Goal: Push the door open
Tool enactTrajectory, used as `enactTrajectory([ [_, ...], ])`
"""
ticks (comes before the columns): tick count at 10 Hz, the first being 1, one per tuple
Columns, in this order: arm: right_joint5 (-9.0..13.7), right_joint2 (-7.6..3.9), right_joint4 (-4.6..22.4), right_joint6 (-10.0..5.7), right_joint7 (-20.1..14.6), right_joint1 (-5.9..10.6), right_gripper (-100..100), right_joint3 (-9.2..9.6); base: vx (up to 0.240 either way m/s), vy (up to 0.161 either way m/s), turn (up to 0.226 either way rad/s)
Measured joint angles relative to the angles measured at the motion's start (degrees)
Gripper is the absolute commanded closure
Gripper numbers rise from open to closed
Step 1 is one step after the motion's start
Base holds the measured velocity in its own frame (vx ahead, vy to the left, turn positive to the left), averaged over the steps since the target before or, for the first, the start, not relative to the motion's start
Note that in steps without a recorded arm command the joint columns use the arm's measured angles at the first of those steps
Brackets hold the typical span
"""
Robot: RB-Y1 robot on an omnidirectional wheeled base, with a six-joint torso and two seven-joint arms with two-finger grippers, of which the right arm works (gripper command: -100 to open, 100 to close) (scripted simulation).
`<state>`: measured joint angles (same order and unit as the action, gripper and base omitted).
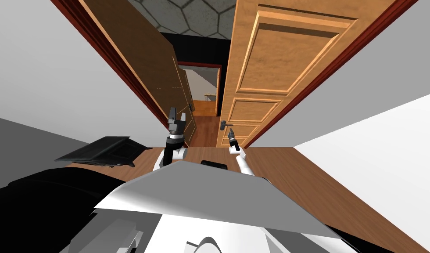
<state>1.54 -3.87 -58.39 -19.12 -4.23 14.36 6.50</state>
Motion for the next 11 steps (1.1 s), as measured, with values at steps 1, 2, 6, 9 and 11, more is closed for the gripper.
enactTrajectory([
  [1, 0.02, -0.07, 0.24, -0.06, 0.02, 0.14, -100, -0.12, 0.194, 0.017, 0.023],
  [2, 0.04, -0.15, 0.24, -0.05, 0.06, 0.13, -100, -0.23, 0.190, 0.038, 0.027],
  [6, 0.14, -0.02, 1.24, -0.40, 0.23, 0.59, -100, -0.89, 0.202, 0.047, 0.024],
  [9, 0.19, 0.24, 1.61, -0.56, 0.28, 0.76, 100, -1.16, 0.084, 0.001, 0.006],
  [11, 0.19, 0.15, 1.47, -0.60, 0.30, 0.98, 100, -1.24, -0.017, -0.002, 0.008],
])
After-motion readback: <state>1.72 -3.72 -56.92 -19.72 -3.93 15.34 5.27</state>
